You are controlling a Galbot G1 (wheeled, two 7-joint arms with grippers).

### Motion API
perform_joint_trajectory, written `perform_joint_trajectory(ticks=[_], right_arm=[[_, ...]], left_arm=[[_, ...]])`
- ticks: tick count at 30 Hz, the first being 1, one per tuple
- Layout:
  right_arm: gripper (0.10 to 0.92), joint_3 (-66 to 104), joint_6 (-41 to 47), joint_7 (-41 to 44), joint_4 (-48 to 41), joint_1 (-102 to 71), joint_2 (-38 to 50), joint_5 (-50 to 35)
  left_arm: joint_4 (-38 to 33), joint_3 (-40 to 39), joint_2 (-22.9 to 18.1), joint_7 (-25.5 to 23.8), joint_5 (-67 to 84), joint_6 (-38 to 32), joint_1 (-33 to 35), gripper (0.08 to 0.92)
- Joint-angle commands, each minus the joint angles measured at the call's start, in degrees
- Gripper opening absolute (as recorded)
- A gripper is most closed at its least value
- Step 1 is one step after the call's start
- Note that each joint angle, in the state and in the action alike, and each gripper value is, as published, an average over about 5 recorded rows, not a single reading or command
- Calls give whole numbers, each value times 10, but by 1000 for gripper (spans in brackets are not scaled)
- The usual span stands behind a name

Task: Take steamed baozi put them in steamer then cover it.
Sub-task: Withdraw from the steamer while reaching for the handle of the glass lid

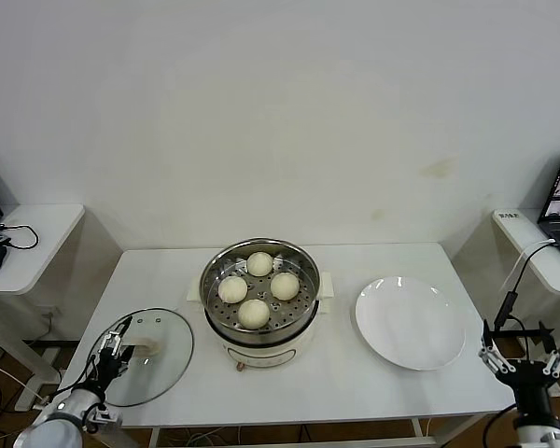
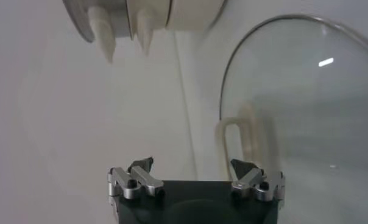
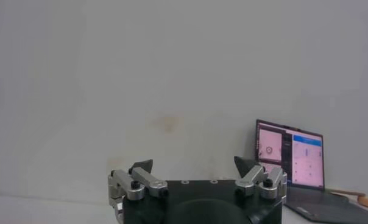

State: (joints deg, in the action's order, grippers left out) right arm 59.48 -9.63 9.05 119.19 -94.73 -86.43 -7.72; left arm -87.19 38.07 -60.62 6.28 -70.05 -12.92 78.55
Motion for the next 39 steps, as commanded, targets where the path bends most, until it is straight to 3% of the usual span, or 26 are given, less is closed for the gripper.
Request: perform_joint_trajectory(ticks=[1, 16, 30, 39], right_arm=[[823, 1, -1, 0, 0, -4, -5, 5], [823, -8, -4, 1, 1, -5, -12, 16], [823, -11, -8, 2, 8, -13, -11, 17], [823, -16, -8, 4, 10, -14, -10, 19]], left_arm=[[38, -16, 0, -2, 2, -1, -49, 823], [76, -12, -6, 17, 21, -14, -59, 792], [86, -6, -18, 45, 24, -28, -57, 394], [5, 15, -18, 66, 60, -2, -11, 153]])
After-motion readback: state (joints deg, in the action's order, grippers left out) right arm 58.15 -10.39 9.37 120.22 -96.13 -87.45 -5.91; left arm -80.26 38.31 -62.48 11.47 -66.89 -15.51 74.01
